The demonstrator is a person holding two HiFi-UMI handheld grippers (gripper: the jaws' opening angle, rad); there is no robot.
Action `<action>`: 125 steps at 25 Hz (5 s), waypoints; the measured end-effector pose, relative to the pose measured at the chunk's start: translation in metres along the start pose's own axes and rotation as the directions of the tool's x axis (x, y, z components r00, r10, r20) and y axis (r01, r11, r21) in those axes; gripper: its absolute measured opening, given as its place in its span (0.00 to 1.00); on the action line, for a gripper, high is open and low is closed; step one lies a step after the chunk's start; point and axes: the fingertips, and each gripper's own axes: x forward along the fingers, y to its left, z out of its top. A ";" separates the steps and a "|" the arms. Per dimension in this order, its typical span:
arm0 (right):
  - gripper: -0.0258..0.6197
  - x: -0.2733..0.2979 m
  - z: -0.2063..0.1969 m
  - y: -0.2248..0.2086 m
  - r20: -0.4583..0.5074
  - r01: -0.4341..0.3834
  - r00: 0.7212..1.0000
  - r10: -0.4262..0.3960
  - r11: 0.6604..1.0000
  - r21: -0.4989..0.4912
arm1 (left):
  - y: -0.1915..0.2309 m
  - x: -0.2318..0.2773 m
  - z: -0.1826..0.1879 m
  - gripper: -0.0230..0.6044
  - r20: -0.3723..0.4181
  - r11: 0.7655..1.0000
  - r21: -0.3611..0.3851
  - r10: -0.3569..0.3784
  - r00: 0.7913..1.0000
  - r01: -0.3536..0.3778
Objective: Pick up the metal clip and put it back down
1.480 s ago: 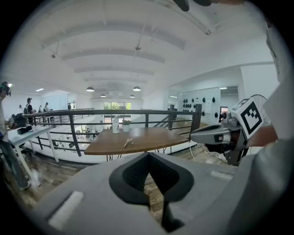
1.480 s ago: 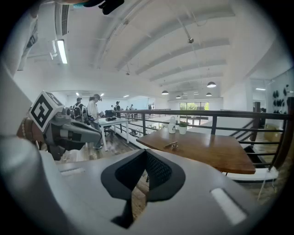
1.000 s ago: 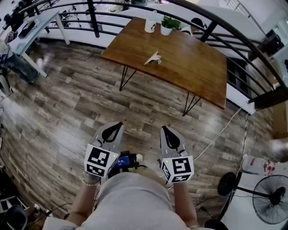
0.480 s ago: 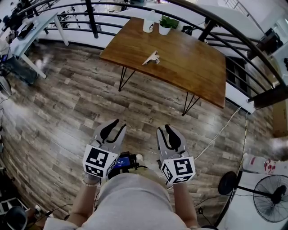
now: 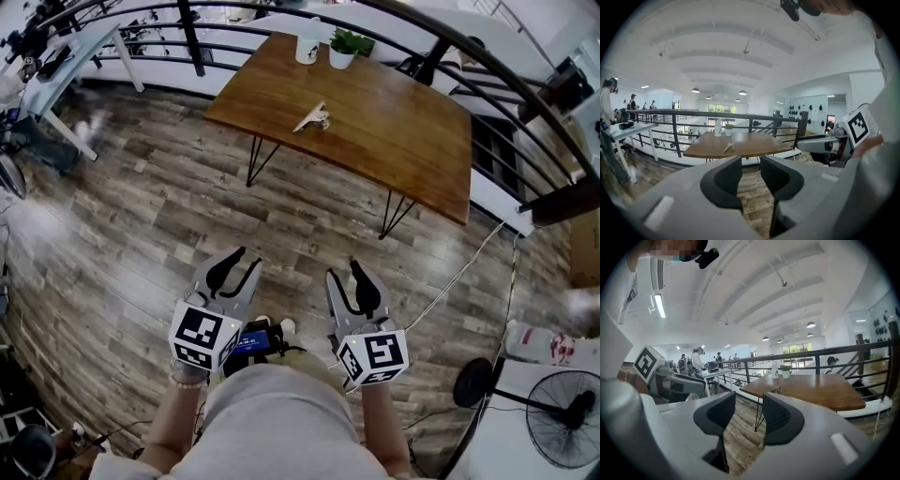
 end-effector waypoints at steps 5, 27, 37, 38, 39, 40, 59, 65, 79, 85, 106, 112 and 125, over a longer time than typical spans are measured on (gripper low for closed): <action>0.36 -0.002 0.005 -0.012 0.024 -0.013 1.000 0.013 1.000 0.020 | -0.008 0.009 0.006 0.22 0.010 1.000 0.007 0.009 1.000 -0.009; 0.35 0.034 0.005 -0.047 0.036 -0.021 0.999 0.021 1.000 0.012 | 0.011 0.056 0.024 0.22 0.071 0.999 0.028 0.033 0.997 -0.035; 0.34 0.110 0.036 -0.077 0.022 0.000 1.000 0.000 1.000 -0.006 | 0.063 0.128 0.056 0.22 0.064 0.999 0.030 -0.032 0.997 0.030; 0.34 0.119 0.041 -0.082 0.017 0.000 1.000 0.000 1.000 -0.008 | 0.068 0.138 0.063 0.22 0.062 0.999 0.039 -0.039 0.997 0.037; 0.34 0.129 0.045 -0.087 0.011 0.001 1.000 -0.001 1.000 -0.006 | 0.073 0.148 0.068 0.22 0.058 0.998 0.047 -0.050 0.997 0.047; 0.34 0.138 0.048 -0.092 0.004 0.004 1.000 -0.004 1.000 -0.001 | 0.077 0.158 0.074 0.22 0.053 0.997 0.054 -0.062 0.997 0.059; 0.33 0.286 0.099 -0.156 -0.051 0.084 0.995 -0.083 0.996 0.008 | 0.173 0.291 0.130 0.22 -0.003 0.981 0.077 -0.178 0.984 0.178; 0.33 0.306 0.098 -0.154 -0.086 0.056 0.995 -0.057 0.998 -0.009 | 0.186 0.306 0.128 0.22 -0.014 0.980 0.074 -0.185 0.983 0.185; 0.33 0.340 0.094 -0.170 -0.139 -0.021 0.990 0.021 1.000 0.005 | 0.195 0.334 0.122 0.24 -0.055 0.988 0.019 -0.151 0.987 0.152; 0.33 0.352 0.081 -0.174 -0.176 -0.071 0.982 0.070 0.997 0.002 | 0.206 0.342 0.118 0.24 -0.052 0.996 0.011 -0.093 0.994 0.093; 0.34 0.418 0.011 -0.218 -0.346 -0.115 0.926 0.149 0.987 0.116 | 0.220 0.375 0.054 0.24 -0.142 0.982 -0.184 0.004 0.990 -0.030; 0.35 0.436 -0.016 -0.224 -0.394 -0.098 0.902 0.176 0.973 0.210 | 0.225 0.382 0.036 0.24 -0.179 0.980 -0.190 0.029 0.983 -0.064; 0.35 0.464 -0.053 -0.226 -0.455 -0.082 0.857 0.243 0.935 0.346 | 0.222 0.397 0.012 0.24 -0.236 0.981 -0.177 0.037 0.971 -0.080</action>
